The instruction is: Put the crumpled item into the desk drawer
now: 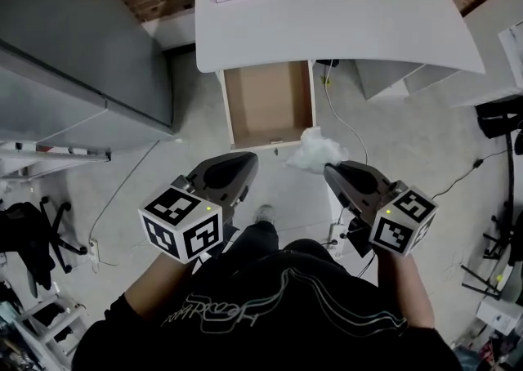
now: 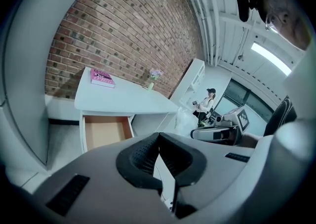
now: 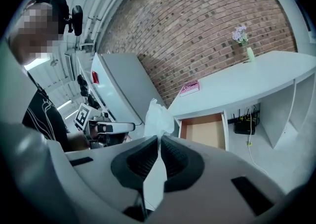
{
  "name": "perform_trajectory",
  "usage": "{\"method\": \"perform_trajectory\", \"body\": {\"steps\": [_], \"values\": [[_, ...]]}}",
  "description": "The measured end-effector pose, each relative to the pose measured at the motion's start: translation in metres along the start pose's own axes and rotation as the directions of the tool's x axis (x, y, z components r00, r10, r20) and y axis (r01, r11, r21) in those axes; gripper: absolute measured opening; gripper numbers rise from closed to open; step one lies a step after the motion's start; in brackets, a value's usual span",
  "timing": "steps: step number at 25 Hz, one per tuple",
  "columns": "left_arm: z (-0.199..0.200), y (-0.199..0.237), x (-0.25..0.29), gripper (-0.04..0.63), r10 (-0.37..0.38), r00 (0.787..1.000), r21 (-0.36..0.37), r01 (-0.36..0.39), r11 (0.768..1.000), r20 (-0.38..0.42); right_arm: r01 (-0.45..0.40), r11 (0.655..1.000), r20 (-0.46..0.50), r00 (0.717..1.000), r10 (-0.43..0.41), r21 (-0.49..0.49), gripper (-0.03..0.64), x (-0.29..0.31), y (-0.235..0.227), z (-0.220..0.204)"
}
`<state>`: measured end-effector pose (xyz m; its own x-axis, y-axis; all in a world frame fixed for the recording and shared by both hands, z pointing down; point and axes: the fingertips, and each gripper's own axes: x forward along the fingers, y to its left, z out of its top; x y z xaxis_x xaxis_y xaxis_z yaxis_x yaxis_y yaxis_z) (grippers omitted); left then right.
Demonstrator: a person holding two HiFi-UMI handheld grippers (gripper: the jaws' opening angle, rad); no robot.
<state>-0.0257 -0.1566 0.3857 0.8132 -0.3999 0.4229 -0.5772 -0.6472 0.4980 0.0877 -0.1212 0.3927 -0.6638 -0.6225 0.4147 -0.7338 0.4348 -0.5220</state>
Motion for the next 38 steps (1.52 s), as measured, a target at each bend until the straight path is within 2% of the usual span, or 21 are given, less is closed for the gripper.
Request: {"method": "perform_trajectory", "body": {"steps": [4,8,14,22,28,38], "values": [[-0.012,0.014,0.006,0.021,0.015,1.0,-0.026,-0.015,1.0,0.003,0.006,1.0,-0.048,0.999,-0.007,-0.021,0.049,0.019,-0.011,-0.009],[-0.032,0.028,0.008,0.021,0.039,0.999,-0.067,-0.04,0.997,-0.005,0.012,1.0,-0.085,0.996,-0.013,-0.005,0.049,0.04,-0.026,-0.021],[-0.036,0.03,-0.002,0.021,0.072,0.997,-0.088,-0.072,0.994,-0.001,0.031,0.999,-0.116,0.993,-0.028,0.029,0.049,0.054,-0.041,-0.027],[-0.041,0.085,0.017,0.021,0.148,0.989,-0.142,-0.149,0.979,-0.017,0.051,0.999,-0.221,0.974,-0.046,0.018,0.049,0.124,-0.102,-0.04],[-0.036,0.113,0.03,0.021,0.198,0.98,-0.188,-0.199,0.962,-0.025,0.053,0.999,-0.327,0.944,-0.051,-0.002,0.049,0.167,-0.142,-0.056],[-0.04,0.155,0.057,0.021,0.248,0.968,-0.262,-0.251,0.932,-0.042,0.027,1.0,-0.511,0.86,-0.022,0.002,0.049,0.231,-0.195,-0.107]]}}
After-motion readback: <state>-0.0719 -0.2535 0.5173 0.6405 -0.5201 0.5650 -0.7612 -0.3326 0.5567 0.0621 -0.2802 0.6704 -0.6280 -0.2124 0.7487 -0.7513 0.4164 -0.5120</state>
